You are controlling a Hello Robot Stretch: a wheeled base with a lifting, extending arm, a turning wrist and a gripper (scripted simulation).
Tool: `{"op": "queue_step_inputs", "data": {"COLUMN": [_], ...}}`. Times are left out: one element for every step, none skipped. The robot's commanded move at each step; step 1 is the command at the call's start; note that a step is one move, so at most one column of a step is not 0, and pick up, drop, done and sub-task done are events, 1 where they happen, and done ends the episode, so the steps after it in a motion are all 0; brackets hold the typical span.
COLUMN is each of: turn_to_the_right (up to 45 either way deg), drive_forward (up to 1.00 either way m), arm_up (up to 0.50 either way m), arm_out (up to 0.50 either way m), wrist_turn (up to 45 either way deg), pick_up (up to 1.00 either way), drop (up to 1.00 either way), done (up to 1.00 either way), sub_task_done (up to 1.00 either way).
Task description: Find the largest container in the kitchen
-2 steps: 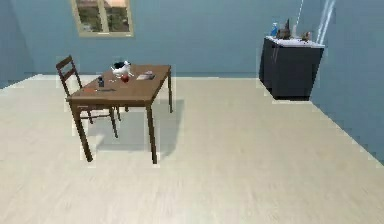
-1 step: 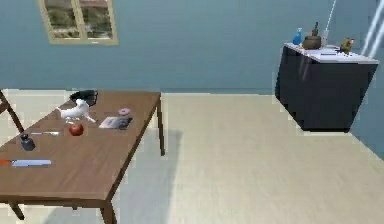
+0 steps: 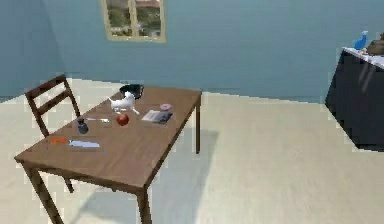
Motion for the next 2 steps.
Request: {"op": "queue_step_inputs", "data": {"turn_to_the_right": [0.0, 45.0], "drive_forward": [0.15, 0.00], "arm_up": [0.00, 0.00], "arm_out": [0.00, 0.00], "wrist_turn": [0.0, 0.0], "pick_up": [0.00, 0.00], "drop": [0.00, 0.00], "done": [0.00, 0.00], "sub_task_done": [0.00, 0.00]}}
